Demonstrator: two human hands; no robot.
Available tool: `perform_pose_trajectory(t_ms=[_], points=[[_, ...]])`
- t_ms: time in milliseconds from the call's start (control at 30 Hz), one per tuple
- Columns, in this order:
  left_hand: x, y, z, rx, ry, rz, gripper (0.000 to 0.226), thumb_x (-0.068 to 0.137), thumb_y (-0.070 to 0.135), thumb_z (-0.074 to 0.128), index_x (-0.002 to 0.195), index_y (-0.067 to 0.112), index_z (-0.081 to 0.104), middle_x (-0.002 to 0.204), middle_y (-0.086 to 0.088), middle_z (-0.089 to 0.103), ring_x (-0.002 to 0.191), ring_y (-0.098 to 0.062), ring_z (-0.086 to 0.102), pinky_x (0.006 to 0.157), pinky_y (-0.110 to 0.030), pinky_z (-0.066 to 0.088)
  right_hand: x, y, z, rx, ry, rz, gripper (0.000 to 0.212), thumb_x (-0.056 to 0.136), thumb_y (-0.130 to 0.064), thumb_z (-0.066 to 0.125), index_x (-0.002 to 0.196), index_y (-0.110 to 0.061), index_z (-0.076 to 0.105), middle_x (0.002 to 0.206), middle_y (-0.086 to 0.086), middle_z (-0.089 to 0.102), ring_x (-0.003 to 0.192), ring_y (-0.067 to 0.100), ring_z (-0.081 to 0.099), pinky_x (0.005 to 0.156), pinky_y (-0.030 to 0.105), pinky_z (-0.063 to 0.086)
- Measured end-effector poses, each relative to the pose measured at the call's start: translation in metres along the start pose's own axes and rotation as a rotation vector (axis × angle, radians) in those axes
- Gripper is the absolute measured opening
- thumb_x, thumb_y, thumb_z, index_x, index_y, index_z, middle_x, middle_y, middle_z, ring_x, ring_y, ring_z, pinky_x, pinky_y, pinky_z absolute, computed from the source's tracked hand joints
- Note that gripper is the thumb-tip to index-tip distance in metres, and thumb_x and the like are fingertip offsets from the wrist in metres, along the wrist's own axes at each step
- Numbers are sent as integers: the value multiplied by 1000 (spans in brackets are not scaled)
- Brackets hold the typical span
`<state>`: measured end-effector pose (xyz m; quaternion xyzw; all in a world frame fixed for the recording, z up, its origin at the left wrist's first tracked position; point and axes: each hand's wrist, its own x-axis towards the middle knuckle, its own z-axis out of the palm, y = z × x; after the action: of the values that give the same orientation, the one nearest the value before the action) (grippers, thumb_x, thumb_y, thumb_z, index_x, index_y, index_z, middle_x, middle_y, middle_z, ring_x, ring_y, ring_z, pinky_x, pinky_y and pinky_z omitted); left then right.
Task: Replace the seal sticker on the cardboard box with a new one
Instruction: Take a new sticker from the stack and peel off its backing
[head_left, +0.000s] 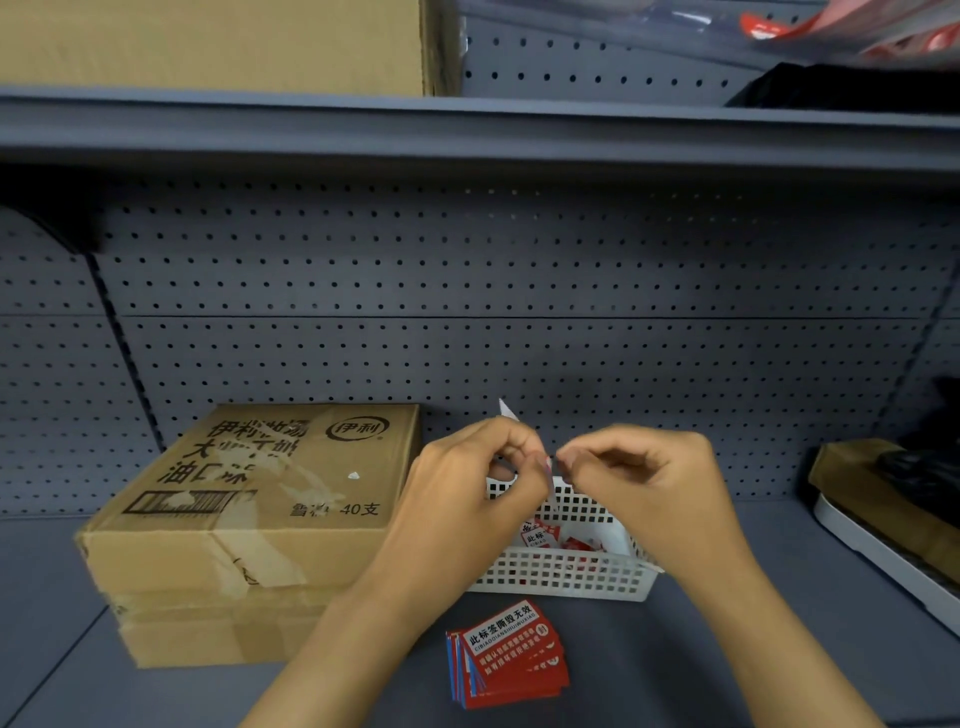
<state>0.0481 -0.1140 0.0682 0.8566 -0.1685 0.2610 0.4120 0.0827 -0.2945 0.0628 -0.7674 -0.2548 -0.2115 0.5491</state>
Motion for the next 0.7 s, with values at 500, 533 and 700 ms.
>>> perform_pose_trajectory(t_ms=[500,533,700], points=[[0,-3,0,-12,-56,6,11,96,23,60,90,29,68,86,15,70,91,-3,66,76,-7,44,-2,-5,-1,6,-110,89,19,86,-11,78,88,-29,84,82,-13,82,78,5,78,73,20,60],[0,-3,0,-5,-58,6,11,96,23,60,89,28,68,85,15,70,90,-3,66,76,-7,44,-2,-5,0,13,-109,103,18,86,-11,78,88,-28,84,82,-13,82,78,5,78,73,20,61],[1,-3,0,-54,-42,-55,14,95,20,60,85,28,66,84,14,69,84,-5,66,70,-7,44,0,-1,1,23,-29,152,17,87,-10,76,82,-25,83,76,-5,81,70,14,77,71,26,62]])
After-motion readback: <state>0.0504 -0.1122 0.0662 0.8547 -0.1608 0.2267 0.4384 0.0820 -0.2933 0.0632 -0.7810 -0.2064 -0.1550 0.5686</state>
